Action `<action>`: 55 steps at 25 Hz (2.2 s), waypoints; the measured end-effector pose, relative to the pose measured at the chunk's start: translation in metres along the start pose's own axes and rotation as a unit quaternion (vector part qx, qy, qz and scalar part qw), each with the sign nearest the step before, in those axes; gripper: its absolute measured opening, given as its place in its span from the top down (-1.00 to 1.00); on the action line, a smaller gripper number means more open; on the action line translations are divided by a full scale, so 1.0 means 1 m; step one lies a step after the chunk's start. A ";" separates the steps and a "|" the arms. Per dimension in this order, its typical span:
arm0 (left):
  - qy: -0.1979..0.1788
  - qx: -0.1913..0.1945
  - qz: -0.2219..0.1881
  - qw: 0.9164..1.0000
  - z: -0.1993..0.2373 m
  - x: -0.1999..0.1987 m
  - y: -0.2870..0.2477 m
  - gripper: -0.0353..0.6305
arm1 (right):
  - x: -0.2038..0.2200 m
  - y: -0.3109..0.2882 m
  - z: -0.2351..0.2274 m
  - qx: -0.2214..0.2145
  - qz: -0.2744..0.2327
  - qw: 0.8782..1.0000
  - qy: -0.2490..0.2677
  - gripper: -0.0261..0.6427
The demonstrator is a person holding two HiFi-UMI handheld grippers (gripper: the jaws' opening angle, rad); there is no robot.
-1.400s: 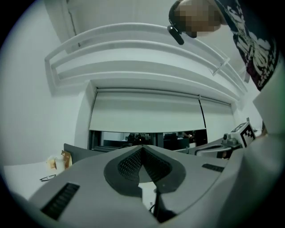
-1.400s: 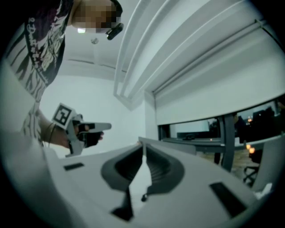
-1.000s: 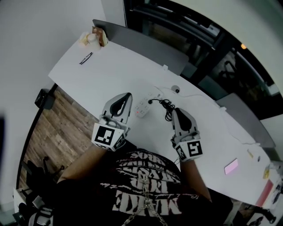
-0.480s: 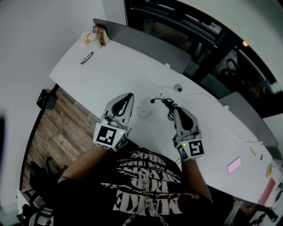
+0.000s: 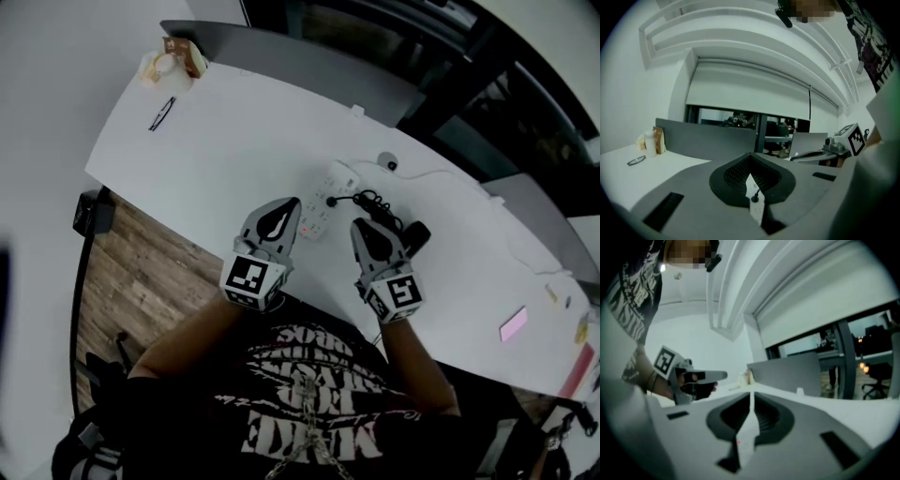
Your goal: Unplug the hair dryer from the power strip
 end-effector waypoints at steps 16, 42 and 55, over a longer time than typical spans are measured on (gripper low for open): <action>-0.111 0.097 0.288 0.946 -0.007 0.144 -0.157 0.82 | 0.082 -0.120 -0.046 0.048 0.126 0.972 -0.193 0.71; -0.139 0.104 0.296 0.939 0.003 0.149 -0.158 0.82 | 0.087 -0.073 -0.072 0.083 0.141 0.965 -0.206 0.69; -0.180 0.013 -0.074 0.981 0.039 -0.004 0.026 0.82 | -0.024 0.042 0.014 0.085 -0.003 0.996 -0.040 0.74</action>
Point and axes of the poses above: the fingertips, and each gripper's own axes: y backward along the fingers, z to its left, x out of its underside, the point moved 10 cm from there along y, backward along the fingers, and after that the axes turned 11 degrees about z, right-handed, at the moved point
